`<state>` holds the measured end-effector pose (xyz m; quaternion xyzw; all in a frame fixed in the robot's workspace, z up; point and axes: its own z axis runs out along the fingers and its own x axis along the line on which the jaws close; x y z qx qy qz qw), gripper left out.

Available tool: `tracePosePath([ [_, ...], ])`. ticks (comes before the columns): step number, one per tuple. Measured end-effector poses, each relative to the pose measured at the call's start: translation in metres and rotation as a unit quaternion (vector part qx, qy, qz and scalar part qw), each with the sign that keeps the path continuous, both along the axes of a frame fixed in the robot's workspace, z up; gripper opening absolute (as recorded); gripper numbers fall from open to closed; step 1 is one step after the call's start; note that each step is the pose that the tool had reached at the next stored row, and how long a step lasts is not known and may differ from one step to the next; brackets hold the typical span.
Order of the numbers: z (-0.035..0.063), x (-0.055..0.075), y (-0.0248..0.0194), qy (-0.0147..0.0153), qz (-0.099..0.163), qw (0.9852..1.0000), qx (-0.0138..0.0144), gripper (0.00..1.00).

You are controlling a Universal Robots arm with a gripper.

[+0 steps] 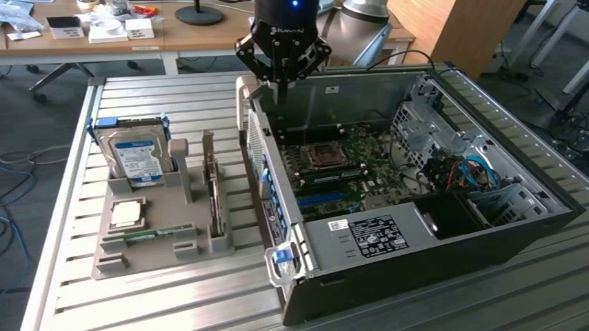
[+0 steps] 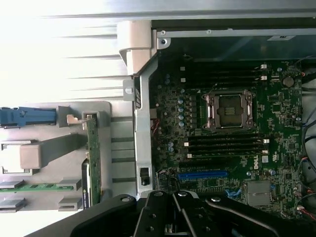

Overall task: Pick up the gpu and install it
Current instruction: 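Reach for the gpu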

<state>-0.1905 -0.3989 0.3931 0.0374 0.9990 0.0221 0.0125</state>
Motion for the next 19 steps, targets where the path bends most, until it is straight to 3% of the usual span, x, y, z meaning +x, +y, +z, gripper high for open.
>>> tracePosePath([
  [19,-0.0006,-0.058,0.0001,0.0000,0.000,1.0000,0.0000,0.11],
])
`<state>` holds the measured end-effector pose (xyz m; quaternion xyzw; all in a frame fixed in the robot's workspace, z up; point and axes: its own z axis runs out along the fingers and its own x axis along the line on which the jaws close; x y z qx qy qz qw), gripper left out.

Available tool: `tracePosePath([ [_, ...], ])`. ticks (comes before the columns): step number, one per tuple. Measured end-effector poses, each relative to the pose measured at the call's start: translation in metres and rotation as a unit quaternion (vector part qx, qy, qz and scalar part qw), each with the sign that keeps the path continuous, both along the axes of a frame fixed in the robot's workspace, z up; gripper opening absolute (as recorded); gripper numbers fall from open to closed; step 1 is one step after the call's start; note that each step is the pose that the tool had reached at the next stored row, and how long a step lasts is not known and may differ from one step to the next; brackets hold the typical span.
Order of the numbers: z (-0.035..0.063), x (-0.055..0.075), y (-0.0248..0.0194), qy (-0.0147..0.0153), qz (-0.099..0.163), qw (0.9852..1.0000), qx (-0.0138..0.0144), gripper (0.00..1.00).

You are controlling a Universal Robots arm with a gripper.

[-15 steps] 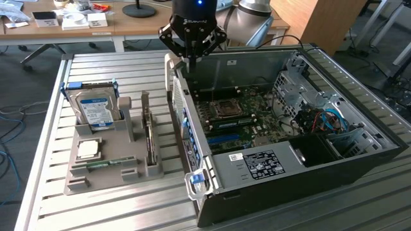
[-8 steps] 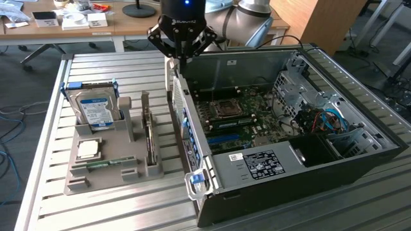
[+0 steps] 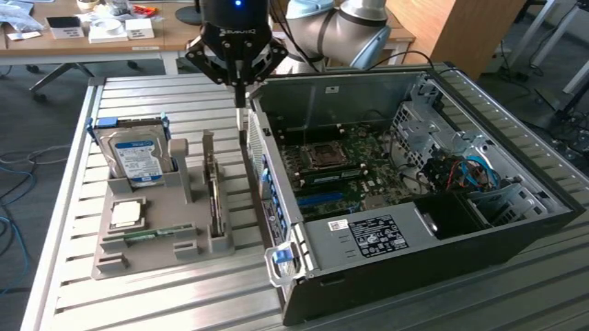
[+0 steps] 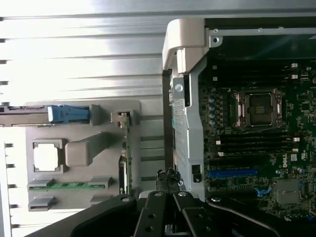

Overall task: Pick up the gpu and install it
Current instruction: 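Reach for the gpu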

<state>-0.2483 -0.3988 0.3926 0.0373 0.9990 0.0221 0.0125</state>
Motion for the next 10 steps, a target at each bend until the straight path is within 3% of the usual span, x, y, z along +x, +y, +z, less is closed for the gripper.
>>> tracePosePath([
  [10,-0.0001,-0.027,0.0002,0.0000,0.000,1.0000,0.0000,0.11],
])
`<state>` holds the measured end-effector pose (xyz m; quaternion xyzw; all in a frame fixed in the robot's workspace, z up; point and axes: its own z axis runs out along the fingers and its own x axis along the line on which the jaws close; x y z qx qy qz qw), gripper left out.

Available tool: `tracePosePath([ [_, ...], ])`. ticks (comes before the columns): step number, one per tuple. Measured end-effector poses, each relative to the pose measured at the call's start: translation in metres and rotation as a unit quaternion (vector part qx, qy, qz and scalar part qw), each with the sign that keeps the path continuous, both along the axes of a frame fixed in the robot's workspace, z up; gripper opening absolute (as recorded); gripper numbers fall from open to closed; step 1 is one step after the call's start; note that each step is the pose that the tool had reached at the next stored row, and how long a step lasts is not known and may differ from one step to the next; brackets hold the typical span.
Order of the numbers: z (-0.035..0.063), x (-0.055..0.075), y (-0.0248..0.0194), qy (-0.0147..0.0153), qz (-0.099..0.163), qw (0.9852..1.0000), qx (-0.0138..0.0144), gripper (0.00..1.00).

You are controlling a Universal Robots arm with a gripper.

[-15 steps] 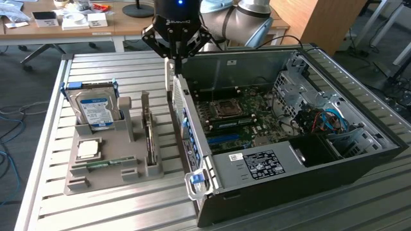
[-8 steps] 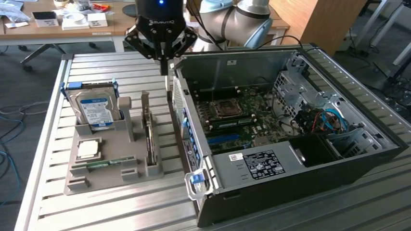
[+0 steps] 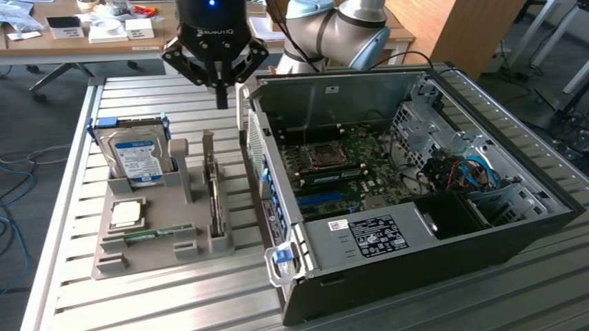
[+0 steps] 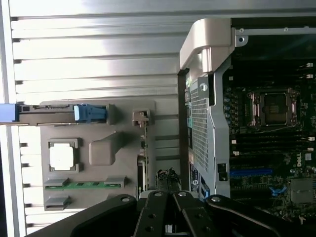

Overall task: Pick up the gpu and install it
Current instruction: 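Reach for the gpu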

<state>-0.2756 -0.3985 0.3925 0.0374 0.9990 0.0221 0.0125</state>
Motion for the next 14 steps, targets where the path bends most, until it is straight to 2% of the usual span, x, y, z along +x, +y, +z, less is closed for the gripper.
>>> tracePosePath([
  [7,0.0000,-0.013,0.0001,0.0000,0.000,1.0000,0.0000,0.11],
  [14,0.0000,-0.018,0.0000,0.0000,0.000,1.0000,0.0001,0.11],
])
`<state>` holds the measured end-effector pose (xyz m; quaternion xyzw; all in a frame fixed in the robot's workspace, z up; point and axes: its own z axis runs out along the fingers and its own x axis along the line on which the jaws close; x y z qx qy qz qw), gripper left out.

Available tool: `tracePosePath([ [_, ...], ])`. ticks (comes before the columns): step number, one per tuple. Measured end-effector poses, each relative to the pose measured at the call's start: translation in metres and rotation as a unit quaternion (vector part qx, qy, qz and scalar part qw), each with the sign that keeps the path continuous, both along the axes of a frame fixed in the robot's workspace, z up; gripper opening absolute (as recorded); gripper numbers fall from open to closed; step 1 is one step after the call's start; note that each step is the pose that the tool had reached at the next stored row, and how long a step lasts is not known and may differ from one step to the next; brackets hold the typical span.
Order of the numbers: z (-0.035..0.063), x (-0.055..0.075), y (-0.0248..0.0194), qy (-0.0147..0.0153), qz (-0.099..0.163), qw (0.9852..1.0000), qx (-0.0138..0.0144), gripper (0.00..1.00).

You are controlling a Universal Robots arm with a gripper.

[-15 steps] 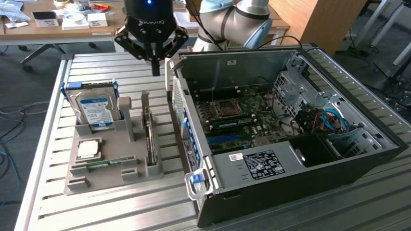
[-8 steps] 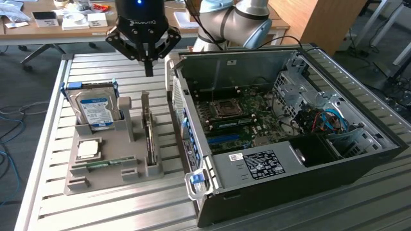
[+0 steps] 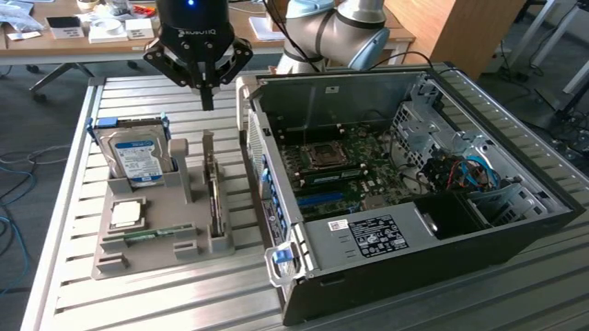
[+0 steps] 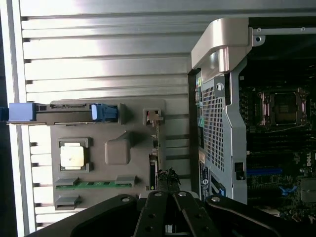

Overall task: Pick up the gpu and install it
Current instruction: 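Reach for the gpu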

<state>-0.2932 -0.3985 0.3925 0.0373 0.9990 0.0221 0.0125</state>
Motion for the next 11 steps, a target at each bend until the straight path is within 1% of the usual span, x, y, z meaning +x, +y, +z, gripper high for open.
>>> tracePosePath([
  [7,0.0000,-0.0006,-0.0003,0.0000,0.000,1.0000,0.0000,0.11],
  [9,0.0001,-0.0014,-0.0021,0.0001,0.000,1.0000,0.0000,0.11],
  [11,0.0000,-0.0018,-0.0058,0.0000,0.000,1.0000,0.0000,0.11],
])
